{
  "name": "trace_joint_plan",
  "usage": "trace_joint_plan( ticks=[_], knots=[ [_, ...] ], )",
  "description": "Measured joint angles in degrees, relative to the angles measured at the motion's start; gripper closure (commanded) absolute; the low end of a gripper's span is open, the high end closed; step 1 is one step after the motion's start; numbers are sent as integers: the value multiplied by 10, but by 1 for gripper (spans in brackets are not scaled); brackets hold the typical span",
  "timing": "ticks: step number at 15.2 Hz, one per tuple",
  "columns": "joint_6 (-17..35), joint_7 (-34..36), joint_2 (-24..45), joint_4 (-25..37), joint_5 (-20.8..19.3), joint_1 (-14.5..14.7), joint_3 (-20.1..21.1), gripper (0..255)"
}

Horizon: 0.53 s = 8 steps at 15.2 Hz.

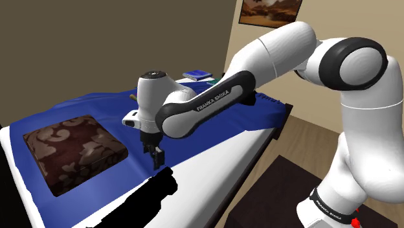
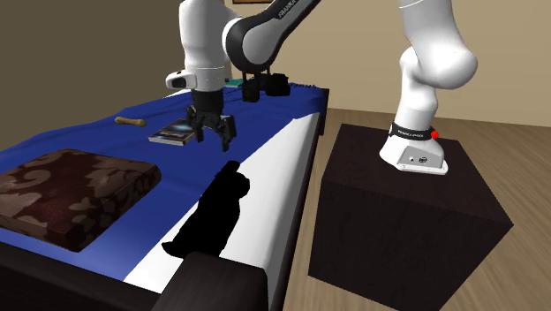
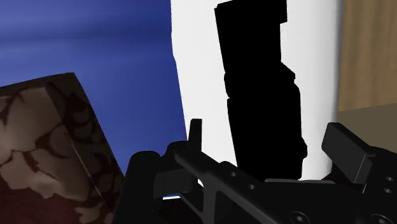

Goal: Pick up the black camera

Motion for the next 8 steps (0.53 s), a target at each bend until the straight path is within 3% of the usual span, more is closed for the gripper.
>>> trace_joint_plan(
  ticks=[8],
  knots=[
    [5, -49, 119, 86, -51, 57, 13, 0]
  ],
)
